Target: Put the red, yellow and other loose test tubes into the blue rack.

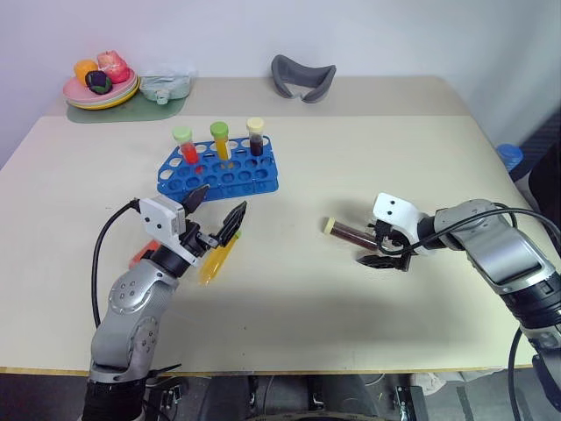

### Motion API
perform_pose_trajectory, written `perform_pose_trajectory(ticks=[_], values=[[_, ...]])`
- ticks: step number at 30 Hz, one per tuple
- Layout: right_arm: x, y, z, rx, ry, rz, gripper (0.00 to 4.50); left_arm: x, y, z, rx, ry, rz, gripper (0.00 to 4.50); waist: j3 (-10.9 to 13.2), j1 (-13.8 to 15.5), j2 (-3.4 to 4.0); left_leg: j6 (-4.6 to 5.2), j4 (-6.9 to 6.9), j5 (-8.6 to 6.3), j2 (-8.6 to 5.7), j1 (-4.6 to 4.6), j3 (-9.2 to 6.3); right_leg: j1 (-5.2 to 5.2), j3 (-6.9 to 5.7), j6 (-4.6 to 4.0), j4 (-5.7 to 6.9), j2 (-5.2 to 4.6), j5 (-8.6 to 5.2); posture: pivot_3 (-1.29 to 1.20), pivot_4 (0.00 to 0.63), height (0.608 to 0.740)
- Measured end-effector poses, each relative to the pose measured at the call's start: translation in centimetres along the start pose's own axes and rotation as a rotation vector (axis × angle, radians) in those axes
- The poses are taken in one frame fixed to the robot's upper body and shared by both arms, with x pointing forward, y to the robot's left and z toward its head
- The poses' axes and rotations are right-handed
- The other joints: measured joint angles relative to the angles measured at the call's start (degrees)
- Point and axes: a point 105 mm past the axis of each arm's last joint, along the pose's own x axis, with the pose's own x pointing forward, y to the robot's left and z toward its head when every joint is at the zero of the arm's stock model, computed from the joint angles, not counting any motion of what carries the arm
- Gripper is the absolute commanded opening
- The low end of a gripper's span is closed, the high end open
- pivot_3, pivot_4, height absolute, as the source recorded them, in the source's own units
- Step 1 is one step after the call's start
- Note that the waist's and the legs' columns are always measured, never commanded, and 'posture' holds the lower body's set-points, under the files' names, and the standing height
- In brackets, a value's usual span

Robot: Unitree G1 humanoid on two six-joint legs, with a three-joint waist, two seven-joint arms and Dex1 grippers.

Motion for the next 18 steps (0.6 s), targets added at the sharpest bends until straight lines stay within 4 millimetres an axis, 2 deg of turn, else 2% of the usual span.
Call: perform_pose_trajectory(ticks=[3, 7, 11, 18], values=[[0.0, -0.5, 1.3, -0.031, -0.016, -0.019, 4.47, -0.1, 0.0, -0.1, -0.001, 0.003, 0.001, 4.5, 0.0, 0.0, 0.0, -0.04, 0.0, 0.02, 0.01, 0.01, -0.01, 0.0, 0.0, 0.0, 0.0, 0.01, 0.0, 0.0, 0.15, 0.735], [1.1, -0.9, 3.7, -0.056, -0.024, -0.034, 4.47, 0.1, -0.3, -0.2, -0.012, 0.0, -0.006, 4.5, 0.0, -0.1, 0.0, -0.28, 0.0, 0.16, 0.02, 0.02, 0.0, -0.01, 0.0, 0.0, 0.01, 0.03, 0.0, 0.0, 0.15, 0.735], [2.5, -0.3, 3.9, -0.056, 0.019, 0.0, 4.47, 0.1, -0.1, -0.4, -0.014, 0.006, -0.001, 4.5, 0.0, 0.2, 0.0, -0.29, 0.02, 0.17, -0.03, 0.0, 0.0, 0.01, -0.01, 0.0, 0.0, -0.02, 0.0, 0.0, 0.15, 0.735], [3.1, -0.9, 4.6, -0.069, 0.046, 0.028, 4.47, 0.1, 0.1, -0.5, -0.012, 0.007, 0.001, 4.5, 0.0, -0.1, -0.03, -0.27, 0.03, 0.15, 0.01, 0.08, 0.0, 0.08, 0.0, 0.0, 0.01, 0.01, 0.0, 0.0, 0.15, 0.735]])
